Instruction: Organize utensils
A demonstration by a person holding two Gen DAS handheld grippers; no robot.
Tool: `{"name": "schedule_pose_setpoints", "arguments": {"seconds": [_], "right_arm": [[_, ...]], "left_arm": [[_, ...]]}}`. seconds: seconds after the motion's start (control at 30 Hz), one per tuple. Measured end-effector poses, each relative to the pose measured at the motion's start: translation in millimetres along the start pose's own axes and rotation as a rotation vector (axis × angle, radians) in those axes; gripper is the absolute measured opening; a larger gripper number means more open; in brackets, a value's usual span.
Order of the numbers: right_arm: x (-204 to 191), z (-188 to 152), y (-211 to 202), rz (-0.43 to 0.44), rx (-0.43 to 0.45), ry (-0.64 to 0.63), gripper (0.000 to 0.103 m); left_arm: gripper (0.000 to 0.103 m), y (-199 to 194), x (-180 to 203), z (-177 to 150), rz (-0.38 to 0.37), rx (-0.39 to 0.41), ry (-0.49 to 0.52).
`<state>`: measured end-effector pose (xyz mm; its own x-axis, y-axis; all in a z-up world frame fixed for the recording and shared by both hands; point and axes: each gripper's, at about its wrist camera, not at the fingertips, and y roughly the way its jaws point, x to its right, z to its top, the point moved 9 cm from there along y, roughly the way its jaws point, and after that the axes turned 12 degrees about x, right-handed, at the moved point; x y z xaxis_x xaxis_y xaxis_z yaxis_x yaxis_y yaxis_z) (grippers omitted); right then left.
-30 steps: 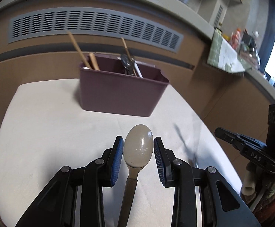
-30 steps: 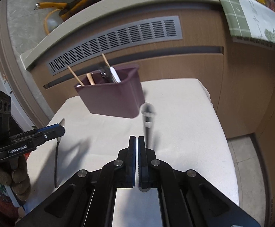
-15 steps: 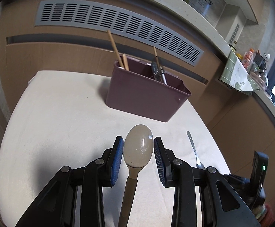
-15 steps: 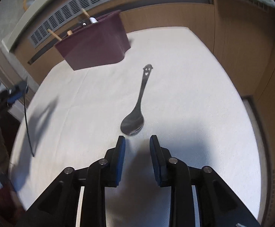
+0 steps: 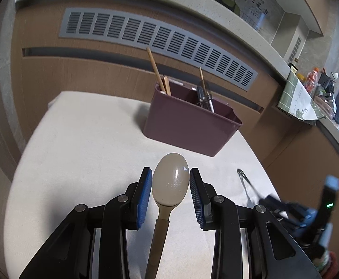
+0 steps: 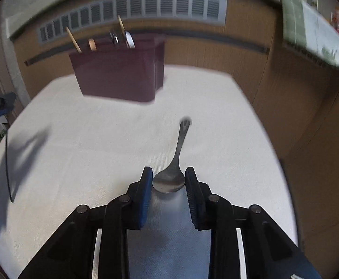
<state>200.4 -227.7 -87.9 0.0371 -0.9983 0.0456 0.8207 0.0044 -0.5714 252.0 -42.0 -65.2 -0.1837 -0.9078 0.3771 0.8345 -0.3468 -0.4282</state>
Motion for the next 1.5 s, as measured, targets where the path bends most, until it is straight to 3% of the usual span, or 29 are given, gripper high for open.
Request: {"name": "schedule_pose_setpoints", "arguments": {"seconds": [0.2,0.43,0.57,0.67,0.8,0.9,1.0,1.1,1.27,1.5], "right_arm": [[-3,60,-38,0.042,0.163,-0.026,0.026],[-13,83,-45,0.124,0.186,0.005,0.024],[-20,91,-53,0.145,0.212,-0.008,0.024],[-24,116,-66,0.162,0.263,-0.014,0.024],[-24,196,-94,0.192,0.382,-0.033,0.024],[-24,255,-102,0.228,0.421,-0.037,0.024],[-27,288,-82,0.245,0.398,-0.038,0.024],[-31,294,-47,0.247,0.339,-0.031,0.024],[-39,267,21,0.291,0.185,0.016,0.024],[-54,224,84,0.304,0.051,0.029,0.025]], "left_arm": [[0.034,-10,13,9,-0.007,0.029,0.032],[0.034,-20,18,17,-0.01,0.048,0.047],[0.034,-25,28,31,-0.05,0.069,0.051],[0.034,-34,48,77,-0.109,0.144,0.067],[0.034,-45,84,169,-0.24,0.281,0.067],[0.034,-30,96,220,-0.244,0.359,0.087],[0.034,7,91,239,-0.23,0.328,0.066],[0.034,46,78,239,-0.229,0.273,0.028],[0.034,99,60,215,-0.216,0.172,-0.003],[0.035,144,44,172,-0.232,0.061,-0.026]]}}
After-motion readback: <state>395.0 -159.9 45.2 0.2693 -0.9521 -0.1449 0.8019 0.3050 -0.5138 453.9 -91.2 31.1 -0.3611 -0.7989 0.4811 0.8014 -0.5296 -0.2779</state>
